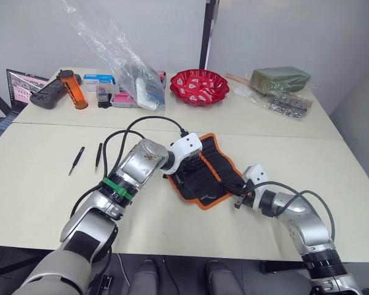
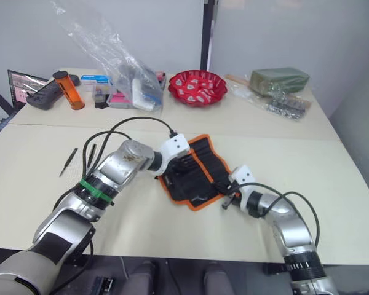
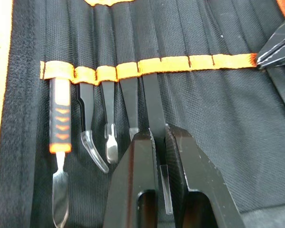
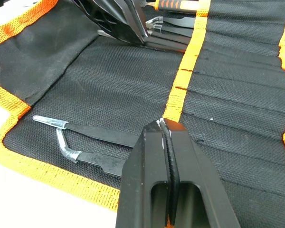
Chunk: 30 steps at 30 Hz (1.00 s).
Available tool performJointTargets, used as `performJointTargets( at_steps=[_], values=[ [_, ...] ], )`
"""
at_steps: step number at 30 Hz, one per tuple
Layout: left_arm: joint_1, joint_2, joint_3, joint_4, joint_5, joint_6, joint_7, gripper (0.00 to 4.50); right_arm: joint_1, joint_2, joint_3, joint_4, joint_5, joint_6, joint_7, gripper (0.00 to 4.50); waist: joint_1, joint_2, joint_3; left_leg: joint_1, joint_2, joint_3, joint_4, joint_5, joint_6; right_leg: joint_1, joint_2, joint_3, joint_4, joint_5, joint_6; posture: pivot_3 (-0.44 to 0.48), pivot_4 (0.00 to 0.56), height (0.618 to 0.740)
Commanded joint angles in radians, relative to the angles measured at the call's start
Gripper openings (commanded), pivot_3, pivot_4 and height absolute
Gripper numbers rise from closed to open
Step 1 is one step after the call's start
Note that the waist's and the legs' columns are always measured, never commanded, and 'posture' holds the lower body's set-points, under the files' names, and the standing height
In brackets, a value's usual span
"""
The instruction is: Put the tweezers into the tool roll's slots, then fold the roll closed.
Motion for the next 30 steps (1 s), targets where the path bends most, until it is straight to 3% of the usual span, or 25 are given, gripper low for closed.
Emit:
performJointTargets(
  at_steps=[1,12,18,23,24,30],
  values=[
    [-0.053,-0.025,-0.001,0.075,0.038,-0.084,-0.02,0.0,0.033,-0.016,0.015,0.01,-0.018,0.042,-0.002,0.03,0.001,0.0,0.0,0.0,0.0,0.0,0.0,0.0,0.0,0.0,0.0,0.0,0.0,0.0,0.0,0.0,0.15,0.74],
    [-0.168,-0.139,0.057,0.388,0.077,-0.308,-0.033,0.0,0.066,-0.023,0.017,-0.034,-0.011,0.072,-0.007,0.03,0.002,0.0,0.0,0.0,-0.001,0.0,0.0,0.0,0.0,0.0,0.0,0.0,0.0,0.0,0.001,0.0,0.15,0.74],
    [-0.179,-0.151,0.048,0.459,0.132,-0.391,-0.033,0.0,0.069,-0.019,0.019,-0.046,-0.009,0.08,-0.007,0.03,0.002,0.0,0.0,0.0,-0.001,0.0,0.0,0.0,0.0,0.0,0.0,0.0,0.0,0.0,0.001,0.0,0.15,0.74],
    [-0.188,-0.133,0.098,0.431,0.117,-0.35,-0.049,0.0,0.069,-0.017,0.014,-0.044,-0.01,0.078,-0.012,0.03,-0.002,0.0,0.0,0.0,-0.001,-0.001,0.0,0.0,0.0,0.0,0.0,0.0,0.0,0.0,0.001,0.0,0.15,0.74],
    [-0.181,-0.118,0.103,0.402,0.114,-0.335,-0.066,0.89,0.067,-0.015,0.01,-0.042,-0.009,0.077,-0.015,0.0,-0.002,0.0,0.0,0.0,-0.001,-0.001,0.0,0.0,0.0,0.0,0.0,0.0,0.0,0.0,0.001,0.0,0.15,0.74],
    [-0.124,0.0,0.137,0.172,0.084,-0.209,-0.178,2.78,0.044,0.025,-0.029,-0.018,0.002,0.045,-0.052,0.0,-0.012,0.0,0.0,0.0,0.0,-0.001,-0.002,0.0,0.0,-0.001,0.0,0.0,0.0,0.0,0.001,0.0,0.15,0.74]
  ],
)
